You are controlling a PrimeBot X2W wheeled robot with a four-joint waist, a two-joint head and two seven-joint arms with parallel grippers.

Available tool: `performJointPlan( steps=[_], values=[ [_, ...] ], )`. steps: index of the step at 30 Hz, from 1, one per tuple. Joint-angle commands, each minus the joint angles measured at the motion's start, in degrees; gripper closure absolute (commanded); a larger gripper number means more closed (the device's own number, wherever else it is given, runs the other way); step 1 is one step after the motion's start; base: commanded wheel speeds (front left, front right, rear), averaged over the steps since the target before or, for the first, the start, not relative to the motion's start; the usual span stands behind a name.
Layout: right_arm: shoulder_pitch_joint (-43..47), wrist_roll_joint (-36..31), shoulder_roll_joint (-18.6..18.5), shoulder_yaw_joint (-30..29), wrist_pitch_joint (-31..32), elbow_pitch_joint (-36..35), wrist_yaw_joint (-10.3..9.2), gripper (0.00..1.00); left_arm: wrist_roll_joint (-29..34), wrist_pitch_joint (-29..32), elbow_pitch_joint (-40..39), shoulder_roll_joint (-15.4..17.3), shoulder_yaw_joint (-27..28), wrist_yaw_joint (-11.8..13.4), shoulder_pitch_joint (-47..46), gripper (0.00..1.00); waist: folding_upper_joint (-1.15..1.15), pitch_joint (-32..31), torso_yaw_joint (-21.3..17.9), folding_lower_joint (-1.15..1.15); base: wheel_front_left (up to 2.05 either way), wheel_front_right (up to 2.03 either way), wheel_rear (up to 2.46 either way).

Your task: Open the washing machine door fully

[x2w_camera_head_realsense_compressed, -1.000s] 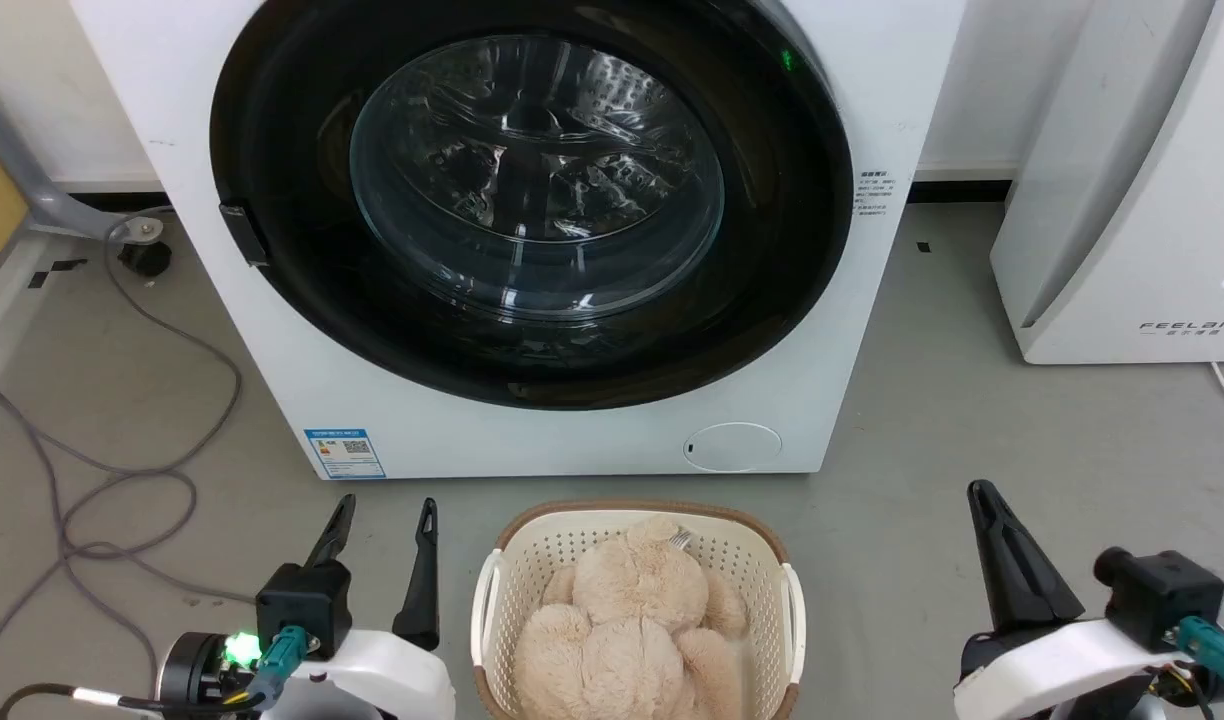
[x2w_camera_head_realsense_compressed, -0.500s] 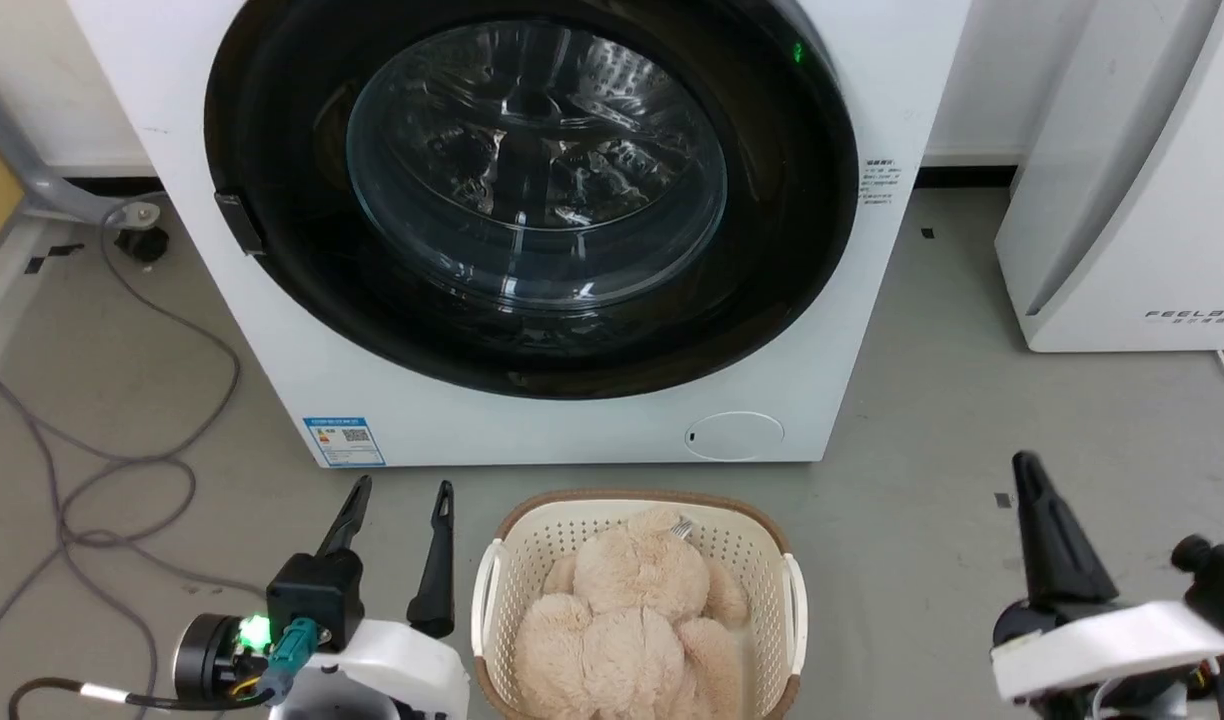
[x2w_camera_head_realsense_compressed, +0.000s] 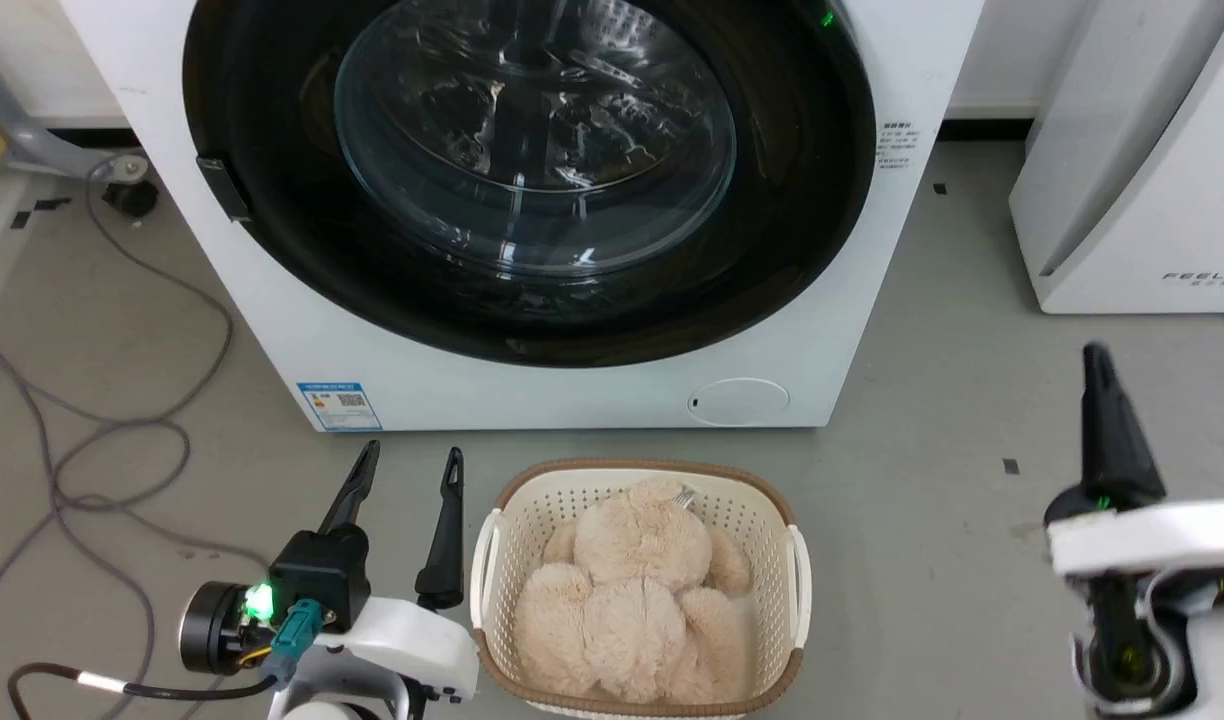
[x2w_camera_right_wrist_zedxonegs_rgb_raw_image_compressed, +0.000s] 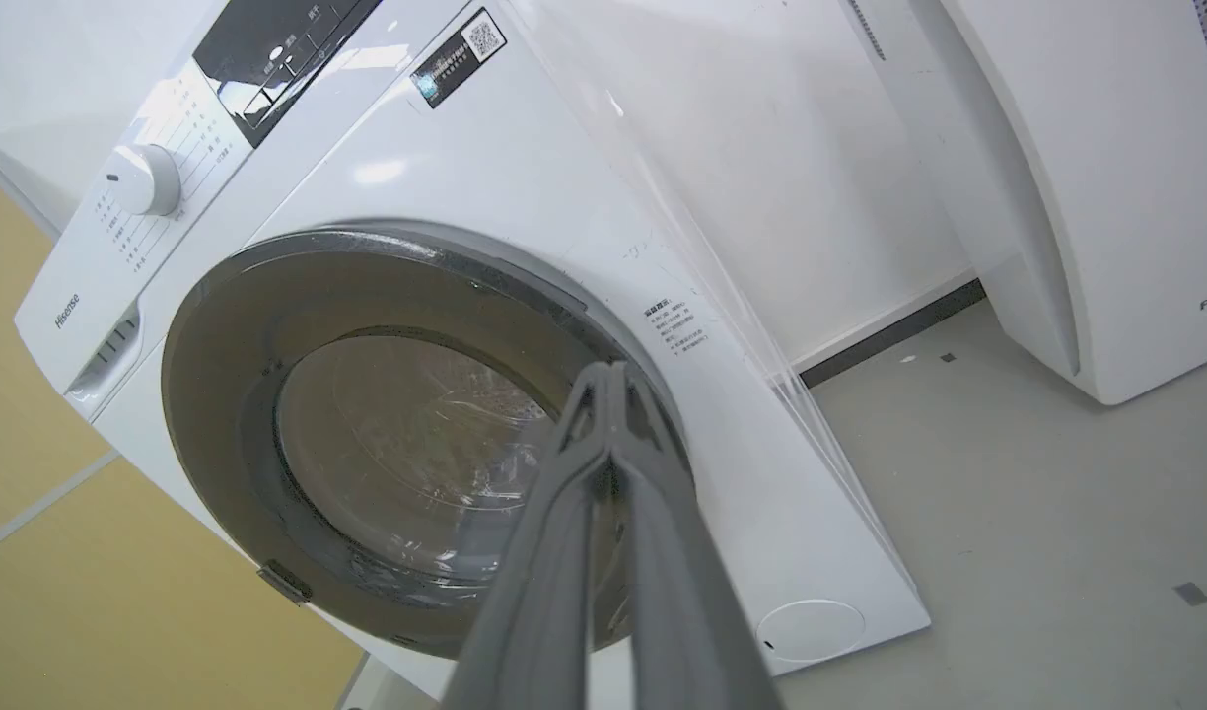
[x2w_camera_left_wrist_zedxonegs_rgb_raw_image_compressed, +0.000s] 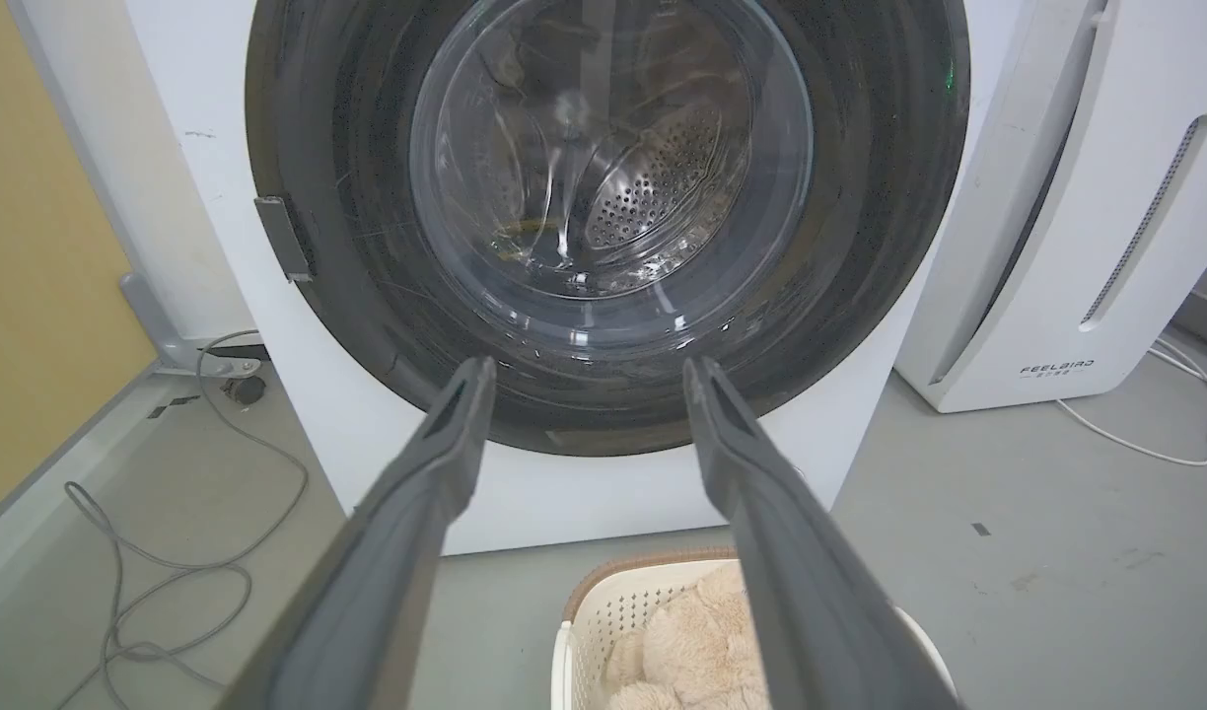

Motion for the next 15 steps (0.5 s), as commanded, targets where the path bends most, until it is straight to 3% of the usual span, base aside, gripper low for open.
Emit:
performJointPlan(
  steps=[1, 15],
  values=[
    [-2.0, 2.1, 0.0, -0.5, -0.6, 0.7, 0.03, 1.00, -0.4, -0.6, -0.2, 0.0, -0.3, 0.0, -1.0, 0.00, 0.00, 0.4, 0.0, 0.00, 0.00, 0.00, 0.00],
    [-19.4, 17.0, -3.9, -5.2, -2.0, 13.5, 0.03, 1.00, -0.6, -2.3, -1.2, 0.0, -1.1, -0.3, -4.1, 0.00, 0.00, 4.2, 0.1, 0.00, 0.00, 0.00, 0.00]
  ],
)
